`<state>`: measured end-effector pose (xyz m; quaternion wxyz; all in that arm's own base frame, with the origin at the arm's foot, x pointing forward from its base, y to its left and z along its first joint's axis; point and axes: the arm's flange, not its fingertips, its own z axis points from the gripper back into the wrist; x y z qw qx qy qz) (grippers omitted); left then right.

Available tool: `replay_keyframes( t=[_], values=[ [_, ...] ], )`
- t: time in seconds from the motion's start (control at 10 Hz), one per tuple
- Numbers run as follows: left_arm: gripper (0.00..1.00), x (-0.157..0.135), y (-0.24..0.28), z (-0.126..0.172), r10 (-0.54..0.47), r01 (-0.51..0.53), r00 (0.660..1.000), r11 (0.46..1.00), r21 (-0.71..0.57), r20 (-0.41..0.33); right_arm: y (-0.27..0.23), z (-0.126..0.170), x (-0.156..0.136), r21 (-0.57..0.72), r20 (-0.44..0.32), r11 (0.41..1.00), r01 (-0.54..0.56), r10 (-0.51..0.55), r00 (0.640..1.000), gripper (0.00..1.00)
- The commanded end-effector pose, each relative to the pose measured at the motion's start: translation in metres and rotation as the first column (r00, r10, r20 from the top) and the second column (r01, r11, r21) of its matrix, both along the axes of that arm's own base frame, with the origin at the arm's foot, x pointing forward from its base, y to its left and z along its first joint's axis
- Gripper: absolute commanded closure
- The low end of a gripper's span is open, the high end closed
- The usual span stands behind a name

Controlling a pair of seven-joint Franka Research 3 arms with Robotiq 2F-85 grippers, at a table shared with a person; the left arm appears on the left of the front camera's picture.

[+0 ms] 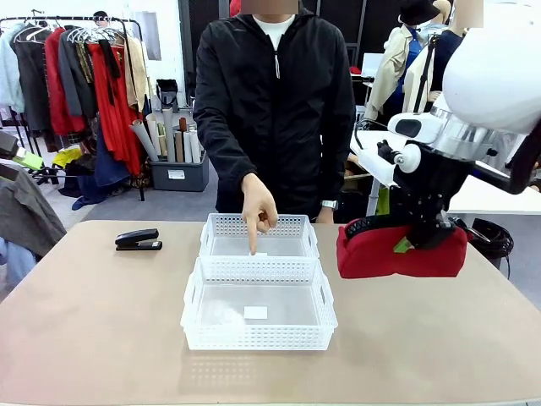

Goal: Distribute items into two baskets.
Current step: Place the picked Pencil pouch into the Organizing basket as instructed by the person.

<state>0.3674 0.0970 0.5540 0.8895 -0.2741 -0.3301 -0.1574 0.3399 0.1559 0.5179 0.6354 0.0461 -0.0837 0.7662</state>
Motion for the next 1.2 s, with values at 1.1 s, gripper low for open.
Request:
replay_keyframes(
  t=[1.1],
  values=[
    [0.0,-0.001,-0.001,0.0,-0.003,0.003,1.0,1.0,-0.004,0.002,0.129,-0.038,0.023,0.107,0.062,0.994,-0.012,0.005,0.998,1.0]
  ],
)
